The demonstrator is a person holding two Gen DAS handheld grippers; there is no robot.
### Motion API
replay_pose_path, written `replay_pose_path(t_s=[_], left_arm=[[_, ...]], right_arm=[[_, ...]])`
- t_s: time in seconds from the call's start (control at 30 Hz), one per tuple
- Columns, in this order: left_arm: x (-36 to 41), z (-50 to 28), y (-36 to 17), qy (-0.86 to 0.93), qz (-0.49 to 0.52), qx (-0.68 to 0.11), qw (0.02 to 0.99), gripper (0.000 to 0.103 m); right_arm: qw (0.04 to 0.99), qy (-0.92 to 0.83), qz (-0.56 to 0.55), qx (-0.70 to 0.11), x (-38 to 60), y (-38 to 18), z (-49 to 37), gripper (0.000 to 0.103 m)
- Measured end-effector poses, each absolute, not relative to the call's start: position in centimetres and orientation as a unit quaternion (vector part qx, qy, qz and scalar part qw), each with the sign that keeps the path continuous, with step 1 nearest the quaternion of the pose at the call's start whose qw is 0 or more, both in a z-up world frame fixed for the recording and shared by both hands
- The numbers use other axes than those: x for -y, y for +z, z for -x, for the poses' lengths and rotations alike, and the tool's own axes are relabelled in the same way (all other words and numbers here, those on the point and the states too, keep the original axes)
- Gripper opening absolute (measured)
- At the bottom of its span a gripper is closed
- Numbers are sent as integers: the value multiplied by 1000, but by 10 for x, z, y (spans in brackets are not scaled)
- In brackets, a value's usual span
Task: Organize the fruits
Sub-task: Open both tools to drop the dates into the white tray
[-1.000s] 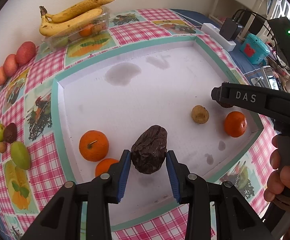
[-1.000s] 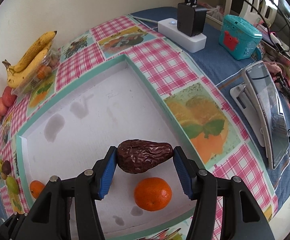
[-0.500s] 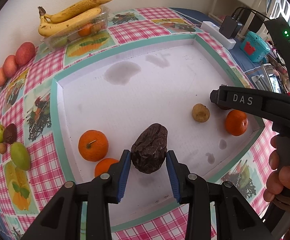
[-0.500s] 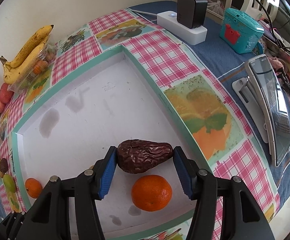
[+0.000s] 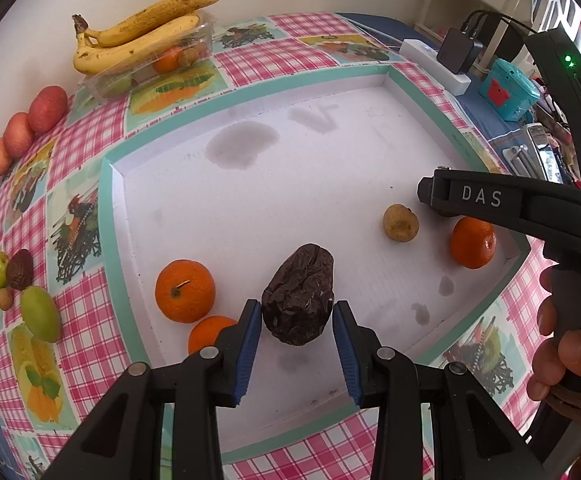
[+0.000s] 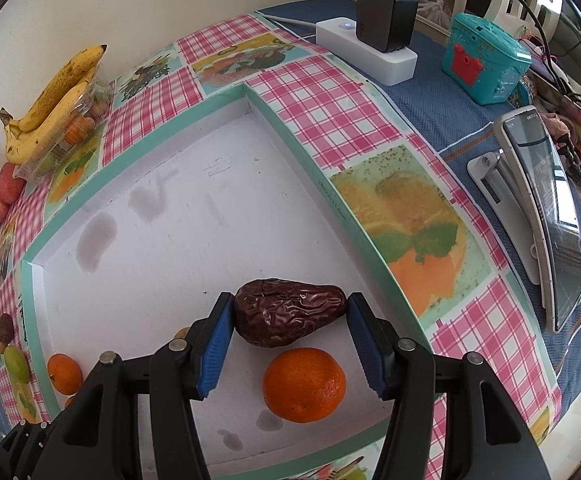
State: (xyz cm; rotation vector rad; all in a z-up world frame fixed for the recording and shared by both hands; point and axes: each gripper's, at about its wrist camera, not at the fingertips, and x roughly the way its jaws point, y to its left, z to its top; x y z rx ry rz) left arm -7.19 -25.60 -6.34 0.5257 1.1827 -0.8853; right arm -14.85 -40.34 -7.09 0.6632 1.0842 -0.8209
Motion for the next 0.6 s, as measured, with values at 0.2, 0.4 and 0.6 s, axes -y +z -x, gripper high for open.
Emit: replay_pose_path(t_s=[0.2, 0.4, 0.6], left_arm=[[256, 74, -60, -403, -238, -530, 707, 49], [253, 72, -52, -404, -227, -527, 712, 51], [245, 60, -37, -394, -199, -521, 730, 58]], right_arm=[[728, -372, -300, -492, 403, -71, 148, 59], [729, -371, -298, -492, 403, -71, 148, 60], [739, -370, -289, -484, 402, -65, 147, 68]])
